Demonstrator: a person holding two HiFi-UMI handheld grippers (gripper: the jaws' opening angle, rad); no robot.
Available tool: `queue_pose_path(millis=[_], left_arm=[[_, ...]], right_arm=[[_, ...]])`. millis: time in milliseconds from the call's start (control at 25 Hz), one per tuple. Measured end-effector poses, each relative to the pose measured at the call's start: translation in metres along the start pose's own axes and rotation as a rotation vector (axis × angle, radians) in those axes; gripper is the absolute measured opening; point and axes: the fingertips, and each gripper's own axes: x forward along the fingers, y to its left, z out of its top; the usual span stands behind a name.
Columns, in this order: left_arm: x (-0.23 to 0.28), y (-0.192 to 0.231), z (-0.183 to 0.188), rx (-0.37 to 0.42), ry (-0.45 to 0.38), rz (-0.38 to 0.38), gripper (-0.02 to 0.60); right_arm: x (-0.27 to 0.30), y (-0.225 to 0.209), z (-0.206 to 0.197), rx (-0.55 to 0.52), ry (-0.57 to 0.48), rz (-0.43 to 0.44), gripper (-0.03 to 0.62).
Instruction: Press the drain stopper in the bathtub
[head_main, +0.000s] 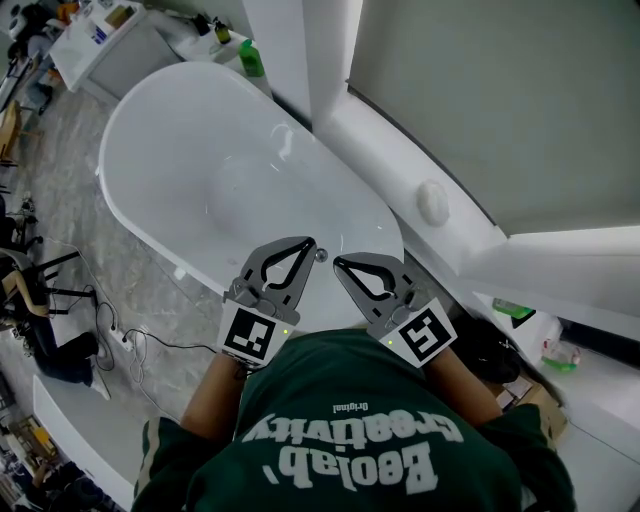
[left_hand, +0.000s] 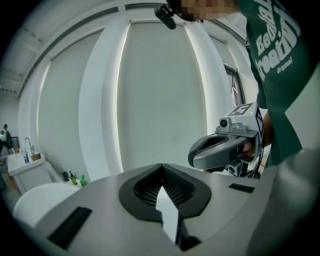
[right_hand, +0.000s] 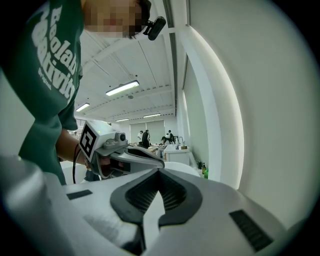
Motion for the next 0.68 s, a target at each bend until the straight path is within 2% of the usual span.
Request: queue_pose_path(millis=[680], left_arm=[[0.02,0.01,0.002,0.034,0.014,-0.023,0.009]], right_arm=[[0.008,-0.014,0.002,-0.018,0.014,0.003,0.011]])
